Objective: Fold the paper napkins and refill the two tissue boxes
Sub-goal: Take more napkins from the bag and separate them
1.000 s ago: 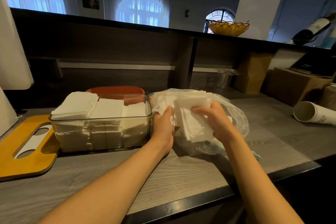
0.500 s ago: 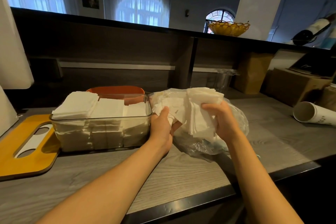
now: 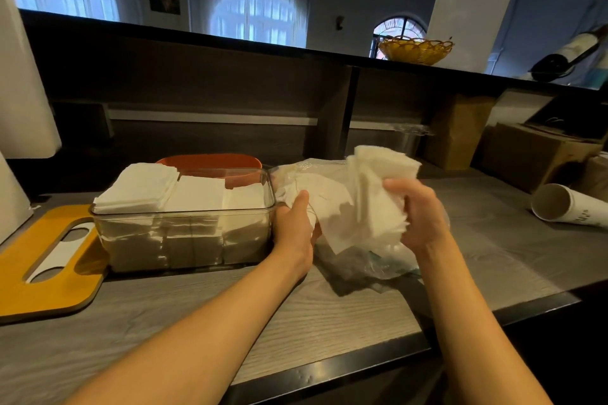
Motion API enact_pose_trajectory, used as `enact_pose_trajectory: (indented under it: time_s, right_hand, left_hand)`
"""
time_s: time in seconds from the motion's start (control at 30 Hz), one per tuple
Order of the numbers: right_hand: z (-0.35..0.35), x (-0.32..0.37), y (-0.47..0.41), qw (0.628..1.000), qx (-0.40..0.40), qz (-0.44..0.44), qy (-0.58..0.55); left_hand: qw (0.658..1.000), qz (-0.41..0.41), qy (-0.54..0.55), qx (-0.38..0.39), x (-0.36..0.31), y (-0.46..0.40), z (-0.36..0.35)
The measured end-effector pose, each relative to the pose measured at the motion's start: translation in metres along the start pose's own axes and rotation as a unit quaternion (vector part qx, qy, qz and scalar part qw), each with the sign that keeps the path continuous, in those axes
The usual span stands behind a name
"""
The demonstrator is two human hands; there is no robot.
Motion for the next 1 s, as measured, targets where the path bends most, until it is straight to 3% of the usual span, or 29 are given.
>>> enact_pose_trajectory:
  time_s: [0.1, 0.27, 0.53, 0.63, 0.77, 1.0]
  right_hand:
    - [-0.008, -0.015, -0.002, 0.984, 0.032, -0.049, 0.167]
    - [-0.015, -0.026, -0.003, 0.946, 0.037, -0.068, 0.314]
    - [-0.002, -0.023, -0.003, 0.934, -0.041, -0.095, 0.342]
    - [0.005, -0.018, -0.001, 0.943, -0.094, -0.099, 0.304]
    - [0.013, -0.007, 0.001, 0.979, -0.168, -0.063, 0.099]
    - [0.01, 0.012, -0.006, 0.994, -0.024, 0.084, -0.072]
  left_hand:
    - [1.0, 0.006, -0.02, 0.023, 0.002, 0.0, -0.001]
    - [0.999, -0.003, -0.001, 0.043, -0.001, 0.002, -0.003]
    - [0.998, -0.022, 0.034, 0.038, -0.004, 0.001, -0.002]
    - [0.999, -0.012, 0.026, 0.034, -0.003, -0.001, 0.0]
    - [1.0, -0.015, 0.001, 0.015, 0.001, -0.006, 0.002]
    - [0.999, 0.003, -0.03, 0.035, 0.006, -0.01, 0.003]
Point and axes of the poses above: each hand's wrist, its own y-axis away from the middle knuckle, its own z-axis out of the back of the hand, x = y × z, the point moved 5 cm from there along -y, towards the middle knuckle, and after that the axes turned 5 degrees about z, right-handed, at the moved point
